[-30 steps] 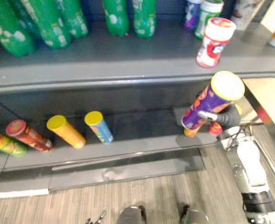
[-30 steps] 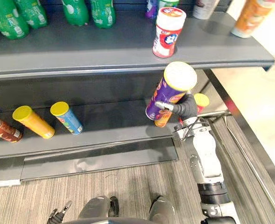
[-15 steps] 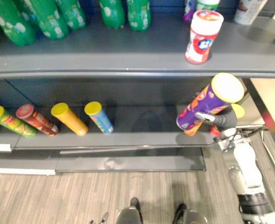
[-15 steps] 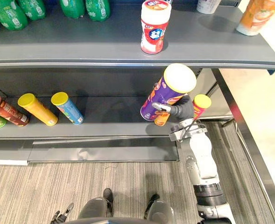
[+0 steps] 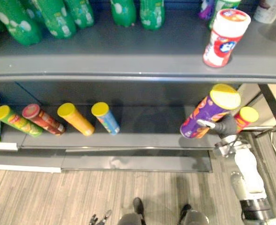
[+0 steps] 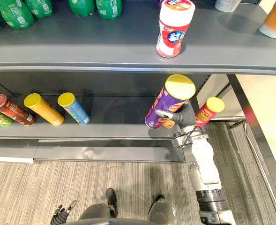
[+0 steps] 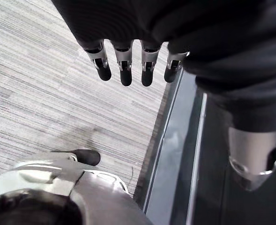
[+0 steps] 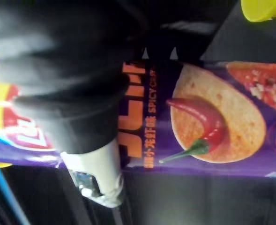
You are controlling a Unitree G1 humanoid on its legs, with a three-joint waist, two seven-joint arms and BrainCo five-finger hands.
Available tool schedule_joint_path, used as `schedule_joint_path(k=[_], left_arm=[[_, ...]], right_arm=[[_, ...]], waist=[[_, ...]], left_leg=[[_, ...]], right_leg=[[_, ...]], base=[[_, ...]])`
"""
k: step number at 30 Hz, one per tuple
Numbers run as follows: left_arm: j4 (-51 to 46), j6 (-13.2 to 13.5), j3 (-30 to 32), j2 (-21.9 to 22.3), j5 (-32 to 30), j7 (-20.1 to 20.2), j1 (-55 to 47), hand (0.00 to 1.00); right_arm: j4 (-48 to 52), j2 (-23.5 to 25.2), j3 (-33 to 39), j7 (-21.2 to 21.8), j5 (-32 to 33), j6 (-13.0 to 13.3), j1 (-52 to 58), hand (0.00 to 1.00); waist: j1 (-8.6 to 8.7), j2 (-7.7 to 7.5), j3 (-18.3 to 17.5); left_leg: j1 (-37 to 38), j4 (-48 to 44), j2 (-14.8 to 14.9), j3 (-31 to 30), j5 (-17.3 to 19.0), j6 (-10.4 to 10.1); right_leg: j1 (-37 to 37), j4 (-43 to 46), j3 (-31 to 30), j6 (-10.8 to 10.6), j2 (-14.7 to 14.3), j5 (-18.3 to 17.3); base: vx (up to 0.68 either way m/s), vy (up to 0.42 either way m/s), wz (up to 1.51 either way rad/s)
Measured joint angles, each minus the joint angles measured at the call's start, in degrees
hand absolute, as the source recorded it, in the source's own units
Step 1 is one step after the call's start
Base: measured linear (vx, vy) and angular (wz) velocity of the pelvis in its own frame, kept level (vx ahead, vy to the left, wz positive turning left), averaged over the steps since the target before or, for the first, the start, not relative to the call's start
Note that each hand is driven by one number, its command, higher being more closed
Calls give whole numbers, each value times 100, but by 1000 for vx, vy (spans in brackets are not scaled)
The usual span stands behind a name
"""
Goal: Put the gum and the chips on the shelf.
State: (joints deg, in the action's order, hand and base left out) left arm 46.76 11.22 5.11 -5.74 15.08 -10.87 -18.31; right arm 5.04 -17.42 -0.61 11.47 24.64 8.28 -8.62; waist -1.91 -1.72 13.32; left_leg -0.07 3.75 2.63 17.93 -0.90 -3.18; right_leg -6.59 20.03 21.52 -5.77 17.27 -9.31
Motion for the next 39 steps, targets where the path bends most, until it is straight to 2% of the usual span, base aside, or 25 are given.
schedule_joint_path(k=[5, 9, 14, 18, 20, 23, 26, 28, 30, 33, 37, 39], left_arm=[[-454, 25, -132, -133, 14, 12, 440, 0], [-657, 43, -170, -152, 41, 106, 665, 0], [-927, 71, -486, -207, 47, 138, 793, 0], [-1286, 132, -863, -217, 130, 174, 980, 0], [-1349, 190, -1089, -219, 275, 181, 1119, 0], [-1534, 203, -1288, -219, 281, 195, 1187, 0], [-1684, 202, -1432, -217, 286, 191, 1207, 0], [-1687, 198, -1543, -217, 412, 187, 1243, 0], [-1687, 194, -1603, -217, 506, 148, 1243, 0], [-1690, 187, -1697, -212, 506, 96, 1240, 0], [-1690, 172, -1868, -154, 525, 79, 1264, 0], [-1684, 123, -1897, -121, 669, 54, 1273, 0]], right_arm=[[-301, -1, -322, -182, -226, -32, -694, 100], [-393, -13, -484, -333, -227, -58, -1140, 100], [-549, -87, -731, -534, -227, -64, -1560, 100], [-1199, -92, -952, -856, -268, -65, -1983, 100], [-1621, -79, -1128, -1008, -482, -49, -2356, 100], [-2067, -65, -1157, -1248, -698, -20, -2678, 100], [-2490, -77, -1155, -1568, -900, 111, -2915, 100], [-2815, -82, -1145, -1874, -913, 229, -3015, 100], [-3043, -81, -1146, -2101, -1004, 276, -3085, 100], [-3421, -85, -1137, -2453, -1115, 446, -3325, 100], [-3775, -214, -1017, -2992, -1133, 836, -3662, 100], [-3819, -211, -895, -3203, -1247, 936, -3803, 100]], waist=[[-44, 68, 366], [-155, 196, 611], [-180, 325, 836], [-202, 456, 1025], [-328, 529, 1089], [-378, 639, 1247], [-436, 736, 1314], [-454, 825, 1359], [-470, 847, 1369], [-517, 888, 1390], [-646, 1067, 1473], [-664, 1138, 1499]], left_leg=[[-305, -223, -22, -115, 69, 15], [-601, -590, 26, -128, 208, 59], [-1002, -1204, 113, -169, 350, 83], [-1343, -1675, 221, -107, 388, 99], [-1636, -1906, 281, -114, 428, 118], [-1768, -2071, 275, -133, 463, 155], [-2134, -2434, 271, -172, 553, 217], [-2352, -2621, 293, -271, 583, 206], [-2478, -2732, 296, -294, 581, 209], [-2642, -2816, 317, -317, 529, 236], [-2796, -2819, 298, -407, 423, 272], [-2897, -2816, 293, -452, 368, 292]], right_leg=[[-111, 18, -9, -46, 77, 29], [-230, 79, -17, -71, 100, 44], [-424, 314, -70, -69, 112, 43], [-525, 525, -91, -38, 117, 22], [-800, 713, -122, -4, 115, -7], [-928, 937, -121, 40, 192, -98], [-1160, 1166, -118, -53, 299, -363], [-1336, 1359, -86, -30, 341, -446], [-1446, 1525, -60, -12, 405, -523], [-1629, 1705, -46, 45, 456, -562], [-1781, 1816, -4, 54, 498, -564], [-1845, 1834, 47, 59, 504, -564]], base=[[-45, 15, 17], [-31, 0, 6], [17, 2, 12], [-7, 4, 33], [-56, -27, 2], [-83, -32, 9], [-124, -64, 9], [-133, -81, 13], [-107, -75, 16], [-91, -82, 8], [-63, -95, 8], [-24, -63, 13]])
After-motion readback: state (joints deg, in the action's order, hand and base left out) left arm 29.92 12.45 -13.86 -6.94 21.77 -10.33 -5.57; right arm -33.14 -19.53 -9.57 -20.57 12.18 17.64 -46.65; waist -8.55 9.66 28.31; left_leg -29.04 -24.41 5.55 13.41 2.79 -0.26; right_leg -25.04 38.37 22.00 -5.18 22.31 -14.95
